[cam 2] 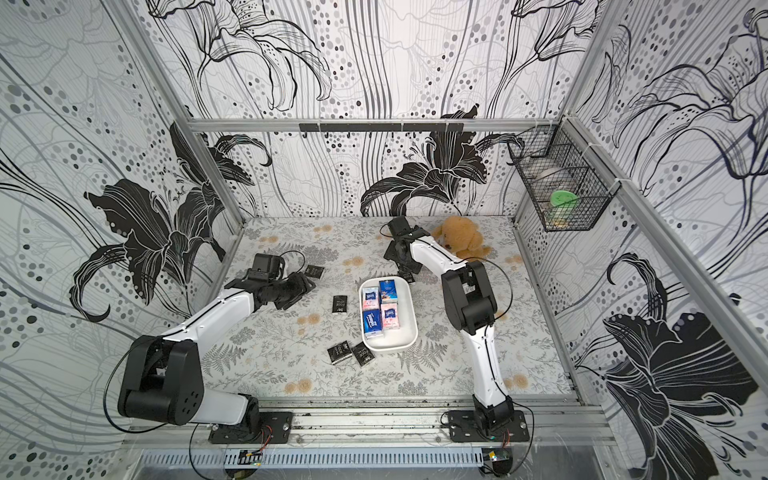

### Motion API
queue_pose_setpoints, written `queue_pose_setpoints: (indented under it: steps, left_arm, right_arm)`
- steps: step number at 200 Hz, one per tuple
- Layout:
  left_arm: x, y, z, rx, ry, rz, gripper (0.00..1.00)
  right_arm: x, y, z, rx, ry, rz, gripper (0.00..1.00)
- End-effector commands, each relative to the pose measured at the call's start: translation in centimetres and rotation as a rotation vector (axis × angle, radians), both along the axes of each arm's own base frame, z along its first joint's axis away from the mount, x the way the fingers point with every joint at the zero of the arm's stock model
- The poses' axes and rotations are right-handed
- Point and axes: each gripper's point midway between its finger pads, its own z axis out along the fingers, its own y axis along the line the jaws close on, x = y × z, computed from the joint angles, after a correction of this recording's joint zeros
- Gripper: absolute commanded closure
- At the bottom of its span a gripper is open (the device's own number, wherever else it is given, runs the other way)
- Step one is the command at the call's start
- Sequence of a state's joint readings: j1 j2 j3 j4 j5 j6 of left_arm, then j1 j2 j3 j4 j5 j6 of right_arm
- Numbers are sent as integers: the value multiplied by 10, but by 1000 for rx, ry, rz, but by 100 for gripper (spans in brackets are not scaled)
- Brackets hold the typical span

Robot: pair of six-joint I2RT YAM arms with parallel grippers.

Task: Put the pocket tissues into the storage box
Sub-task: Pick up the pocket tissues from the center of the board.

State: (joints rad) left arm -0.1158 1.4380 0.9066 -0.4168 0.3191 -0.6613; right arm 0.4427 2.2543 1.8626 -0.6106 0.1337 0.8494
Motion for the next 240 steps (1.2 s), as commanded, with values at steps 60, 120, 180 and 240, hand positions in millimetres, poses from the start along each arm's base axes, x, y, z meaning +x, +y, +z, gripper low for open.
queue_pose_setpoints:
  steps: [60, 120, 180, 240]
  left_arm:
    - [2, 0, -3, -13, -14, 0, 36]
    - [2, 0, -1, -13, -13, -1, 35]
    - [1, 1, 0, -11, -14, 3, 36]
    - [0, -7, 10, -52, -25, -13, 36]
  right_arm:
    - [3, -5, -48, -6, 85, -58, 14]
    - [22, -11, -53, -39, 79, -46, 36]
    - [39, -1, -9, -24, -43, 47, 60]
    - [40, -1, 83, -66, -210, 199, 62]
